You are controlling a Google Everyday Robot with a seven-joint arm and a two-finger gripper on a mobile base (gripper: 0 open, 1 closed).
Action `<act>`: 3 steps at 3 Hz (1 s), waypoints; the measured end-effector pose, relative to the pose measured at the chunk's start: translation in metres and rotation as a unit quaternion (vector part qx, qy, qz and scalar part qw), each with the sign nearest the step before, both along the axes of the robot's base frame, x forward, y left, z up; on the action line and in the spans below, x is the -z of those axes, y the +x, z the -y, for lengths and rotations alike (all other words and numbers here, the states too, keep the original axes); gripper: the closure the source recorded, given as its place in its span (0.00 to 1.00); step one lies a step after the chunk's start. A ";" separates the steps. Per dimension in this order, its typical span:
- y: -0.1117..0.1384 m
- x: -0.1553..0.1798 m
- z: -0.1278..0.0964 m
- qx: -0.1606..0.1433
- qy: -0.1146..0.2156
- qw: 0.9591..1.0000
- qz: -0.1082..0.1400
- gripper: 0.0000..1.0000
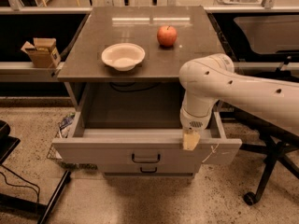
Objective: Open top drawer
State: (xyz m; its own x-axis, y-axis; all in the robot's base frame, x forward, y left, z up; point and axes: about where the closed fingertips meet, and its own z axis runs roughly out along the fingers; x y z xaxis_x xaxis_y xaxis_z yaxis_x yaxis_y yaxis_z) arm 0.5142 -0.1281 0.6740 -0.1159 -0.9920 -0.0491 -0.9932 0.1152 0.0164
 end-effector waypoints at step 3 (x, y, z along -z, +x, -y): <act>-0.019 0.001 0.001 -0.006 0.005 1.000 -0.022 1.00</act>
Offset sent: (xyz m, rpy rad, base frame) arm -0.2913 -0.0537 -0.0684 0.2612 0.7790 0.1067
